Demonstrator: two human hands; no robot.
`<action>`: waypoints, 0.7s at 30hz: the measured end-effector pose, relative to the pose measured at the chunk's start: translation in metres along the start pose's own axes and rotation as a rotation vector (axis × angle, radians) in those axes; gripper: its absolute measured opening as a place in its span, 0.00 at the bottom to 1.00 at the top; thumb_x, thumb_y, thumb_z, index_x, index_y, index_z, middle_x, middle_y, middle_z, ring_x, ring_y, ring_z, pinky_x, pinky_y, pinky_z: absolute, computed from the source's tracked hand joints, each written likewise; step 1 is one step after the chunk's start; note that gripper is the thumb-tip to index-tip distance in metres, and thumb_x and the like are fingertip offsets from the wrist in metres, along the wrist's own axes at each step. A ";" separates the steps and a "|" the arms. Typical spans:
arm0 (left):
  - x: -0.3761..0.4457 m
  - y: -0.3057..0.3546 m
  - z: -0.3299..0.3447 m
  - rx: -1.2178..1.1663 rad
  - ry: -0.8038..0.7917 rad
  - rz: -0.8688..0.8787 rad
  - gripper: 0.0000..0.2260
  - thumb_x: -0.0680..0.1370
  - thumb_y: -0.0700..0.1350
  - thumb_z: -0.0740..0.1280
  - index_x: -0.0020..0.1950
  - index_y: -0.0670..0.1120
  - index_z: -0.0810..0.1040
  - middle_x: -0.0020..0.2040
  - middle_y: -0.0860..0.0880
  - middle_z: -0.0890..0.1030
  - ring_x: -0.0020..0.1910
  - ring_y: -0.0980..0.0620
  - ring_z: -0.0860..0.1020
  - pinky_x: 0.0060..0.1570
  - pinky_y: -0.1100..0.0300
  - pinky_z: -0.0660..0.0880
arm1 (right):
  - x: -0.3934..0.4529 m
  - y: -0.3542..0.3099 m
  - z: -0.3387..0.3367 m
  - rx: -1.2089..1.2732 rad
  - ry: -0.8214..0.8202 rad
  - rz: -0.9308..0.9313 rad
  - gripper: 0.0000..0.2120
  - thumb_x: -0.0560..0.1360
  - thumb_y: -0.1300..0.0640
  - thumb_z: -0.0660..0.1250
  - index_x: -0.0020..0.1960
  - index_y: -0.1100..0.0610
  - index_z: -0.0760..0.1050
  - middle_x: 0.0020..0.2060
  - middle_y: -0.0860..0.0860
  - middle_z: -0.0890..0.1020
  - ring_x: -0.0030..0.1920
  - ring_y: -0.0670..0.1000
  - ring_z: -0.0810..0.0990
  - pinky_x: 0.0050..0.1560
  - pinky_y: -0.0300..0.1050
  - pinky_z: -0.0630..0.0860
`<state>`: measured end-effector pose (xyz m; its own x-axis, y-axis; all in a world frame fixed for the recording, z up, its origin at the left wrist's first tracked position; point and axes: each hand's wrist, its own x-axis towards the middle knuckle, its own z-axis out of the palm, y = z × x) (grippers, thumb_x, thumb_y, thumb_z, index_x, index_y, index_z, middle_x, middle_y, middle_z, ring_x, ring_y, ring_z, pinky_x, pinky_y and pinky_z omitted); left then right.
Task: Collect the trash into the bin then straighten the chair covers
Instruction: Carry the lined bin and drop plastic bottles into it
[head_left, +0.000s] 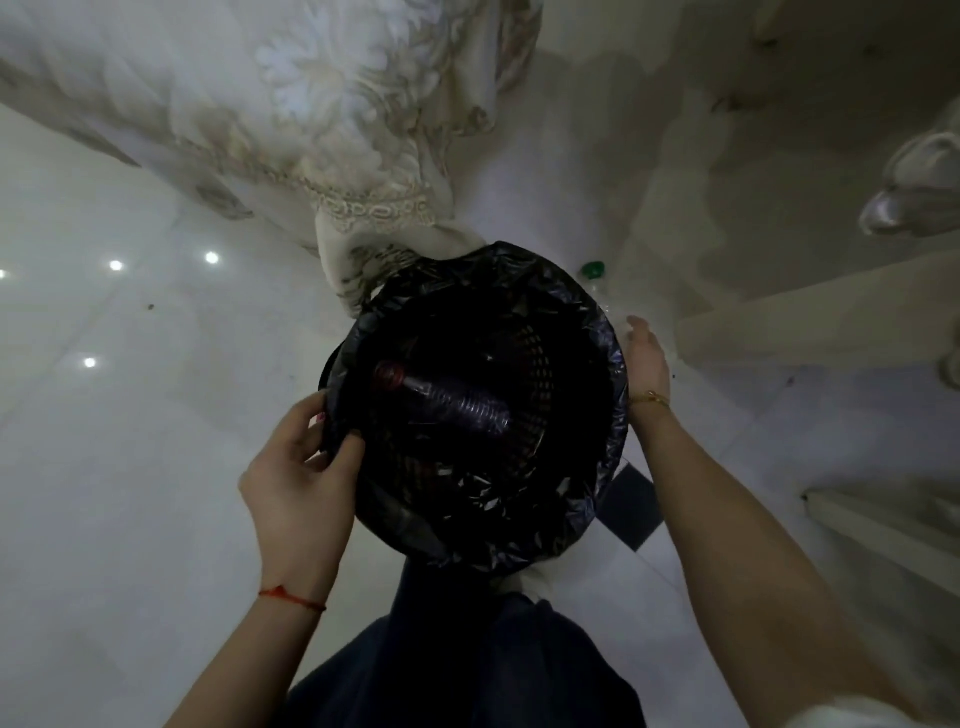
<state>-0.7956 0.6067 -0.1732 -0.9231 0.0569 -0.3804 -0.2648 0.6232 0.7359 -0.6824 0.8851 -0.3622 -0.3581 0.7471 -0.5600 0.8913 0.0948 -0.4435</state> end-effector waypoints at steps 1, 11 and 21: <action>-0.002 0.003 -0.001 0.007 -0.005 -0.001 0.16 0.74 0.34 0.68 0.53 0.54 0.79 0.42 0.56 0.83 0.35 0.62 0.82 0.40 0.66 0.80 | -0.006 0.001 -0.007 0.003 0.009 -0.013 0.29 0.75 0.49 0.58 0.72 0.60 0.61 0.65 0.64 0.70 0.64 0.62 0.71 0.62 0.52 0.69; -0.060 0.080 -0.061 0.141 -0.044 0.055 0.16 0.72 0.37 0.68 0.57 0.48 0.81 0.39 0.51 0.83 0.34 0.68 0.78 0.41 0.78 0.71 | -0.129 -0.032 -0.157 0.032 0.158 -0.196 0.36 0.69 0.52 0.73 0.71 0.59 0.61 0.63 0.58 0.74 0.61 0.58 0.74 0.59 0.52 0.74; -0.169 0.205 -0.159 0.127 -0.089 0.096 0.16 0.71 0.37 0.68 0.57 0.47 0.81 0.42 0.51 0.83 0.40 0.55 0.80 0.43 0.73 0.72 | -0.356 -0.136 -0.323 0.220 0.226 -0.449 0.35 0.70 0.53 0.73 0.72 0.55 0.62 0.65 0.51 0.73 0.62 0.49 0.74 0.63 0.50 0.73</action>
<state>-0.7388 0.6007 0.1312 -0.9125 0.1860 -0.3643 -0.1346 0.7045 0.6968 -0.5860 0.8189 0.1238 -0.5999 0.7897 -0.1283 0.5763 0.3153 -0.7540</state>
